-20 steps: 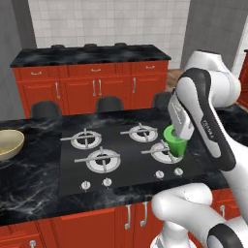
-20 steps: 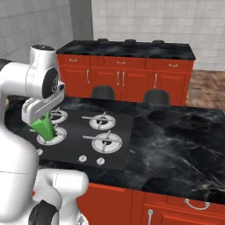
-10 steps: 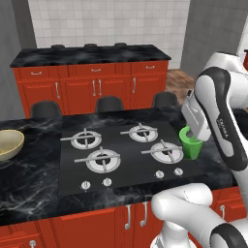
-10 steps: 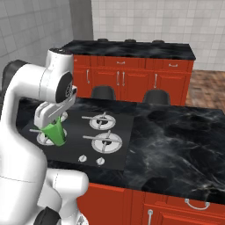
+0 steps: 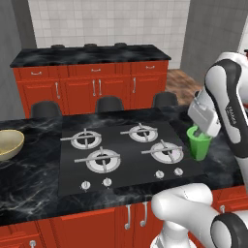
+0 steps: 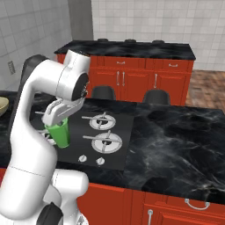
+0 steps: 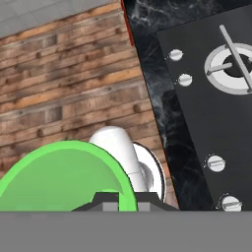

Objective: Pick the cup and bowl from the counter and place them on the counter next to the sink.

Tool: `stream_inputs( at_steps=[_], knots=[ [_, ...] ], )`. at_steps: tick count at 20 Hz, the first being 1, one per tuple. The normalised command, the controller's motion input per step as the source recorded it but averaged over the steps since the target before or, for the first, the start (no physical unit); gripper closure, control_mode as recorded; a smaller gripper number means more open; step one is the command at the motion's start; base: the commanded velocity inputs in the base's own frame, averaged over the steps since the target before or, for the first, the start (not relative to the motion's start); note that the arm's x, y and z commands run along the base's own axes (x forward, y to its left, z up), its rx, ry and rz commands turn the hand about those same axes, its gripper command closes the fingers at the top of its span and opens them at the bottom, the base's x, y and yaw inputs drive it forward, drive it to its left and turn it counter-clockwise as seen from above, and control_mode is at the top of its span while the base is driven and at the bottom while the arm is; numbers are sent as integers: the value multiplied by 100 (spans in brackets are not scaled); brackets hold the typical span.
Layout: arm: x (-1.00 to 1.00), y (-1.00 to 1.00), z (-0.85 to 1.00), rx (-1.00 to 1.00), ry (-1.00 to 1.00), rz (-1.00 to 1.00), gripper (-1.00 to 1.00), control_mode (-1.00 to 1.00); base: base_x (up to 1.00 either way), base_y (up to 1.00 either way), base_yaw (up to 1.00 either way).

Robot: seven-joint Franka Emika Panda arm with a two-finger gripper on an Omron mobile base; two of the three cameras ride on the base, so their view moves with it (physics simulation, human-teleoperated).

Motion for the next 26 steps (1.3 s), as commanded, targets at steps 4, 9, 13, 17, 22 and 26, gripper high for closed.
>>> stream_inputs(
  at_steps=[4,9,13,17,22,26],
  knots=[
    [0,-1,0,0,2,0,100,-100,0,0,0],
    [22,1,0,0,2,-3,100,-100,0,0,0],
    [61,3,-1,0,9,-23,100,-100,0,0,0],
    [67,0,-5,4,10,-39,100,-100,0,0,0],
    [31,-7,-26,6,6,-45,100,-100,0,0,0],
    [4,0,-48,0,-1,-35,100,-100,0,0,0]
  ],
)
